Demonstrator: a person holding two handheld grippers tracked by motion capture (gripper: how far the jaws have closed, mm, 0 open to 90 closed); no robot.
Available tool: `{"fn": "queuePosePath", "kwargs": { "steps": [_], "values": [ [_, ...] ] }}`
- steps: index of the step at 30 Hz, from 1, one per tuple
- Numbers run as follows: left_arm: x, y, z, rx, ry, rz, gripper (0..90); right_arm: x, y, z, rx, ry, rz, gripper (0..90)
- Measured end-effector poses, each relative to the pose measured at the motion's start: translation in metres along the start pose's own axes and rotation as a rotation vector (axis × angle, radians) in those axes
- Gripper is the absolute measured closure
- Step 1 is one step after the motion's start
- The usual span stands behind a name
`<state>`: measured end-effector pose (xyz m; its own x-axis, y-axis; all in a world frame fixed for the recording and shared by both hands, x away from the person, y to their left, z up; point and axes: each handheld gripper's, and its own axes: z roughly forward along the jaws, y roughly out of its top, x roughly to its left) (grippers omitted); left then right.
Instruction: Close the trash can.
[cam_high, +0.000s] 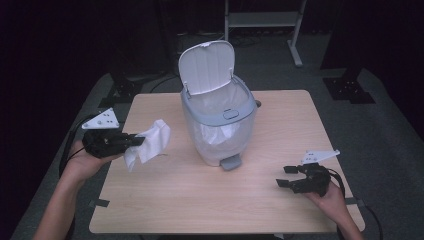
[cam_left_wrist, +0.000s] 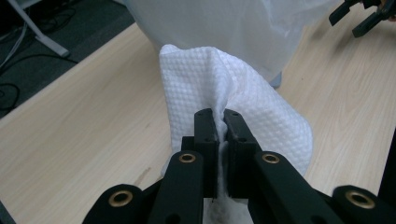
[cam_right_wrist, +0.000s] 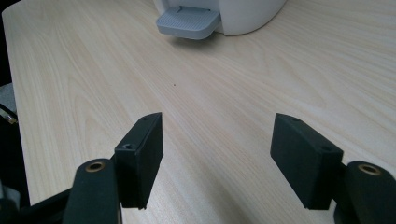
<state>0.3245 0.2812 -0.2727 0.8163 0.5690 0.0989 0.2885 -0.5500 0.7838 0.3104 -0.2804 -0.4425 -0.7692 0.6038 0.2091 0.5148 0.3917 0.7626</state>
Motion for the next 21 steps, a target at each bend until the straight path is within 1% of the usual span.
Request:
{"fn": "queuePosePath", "kwargs": {
  "steps": [1,4,5,6,9,11,18,21],
  "values": [
    [0.000,0.003,-0.002,0.004,0.001,0.009,85.1,0.000,0.000,0.000,0.002,0.000,-0.002,33.3],
    [-0.001,0.008,-0.003,-0.006,0.000,0.009,85.1,0.001,0.000,0.000,0.001,0.000,-0.006,33.3],
    [-0.001,0.012,-0.005,-0.005,-0.001,0.014,85.1,0.001,0.000,0.000,0.000,0.000,-0.006,33.3],
    [-0.001,0.012,-0.005,-0.005,-0.001,0.014,85.1,0.001,0.000,0.000,0.000,0.000,-0.006,33.3],
    [0.001,0.020,-0.011,-0.009,0.009,0.026,85.1,0.001,0.001,0.000,0.001,-0.001,-0.008,33.3],
    [0.001,0.022,-0.013,-0.013,0.010,0.025,85.1,0.001,0.001,0.000,0.002,-0.002,-0.010,33.3],
    [0.002,0.038,-0.021,-0.017,0.022,0.042,85.1,-0.001,0.001,0.000,-0.001,0.001,-0.008,33.1],
    [0.002,0.046,-0.023,-0.022,0.017,0.042,85.0,-0.001,0.001,0.000,-0.001,0.001,-0.009,33.1]
  ]
}}
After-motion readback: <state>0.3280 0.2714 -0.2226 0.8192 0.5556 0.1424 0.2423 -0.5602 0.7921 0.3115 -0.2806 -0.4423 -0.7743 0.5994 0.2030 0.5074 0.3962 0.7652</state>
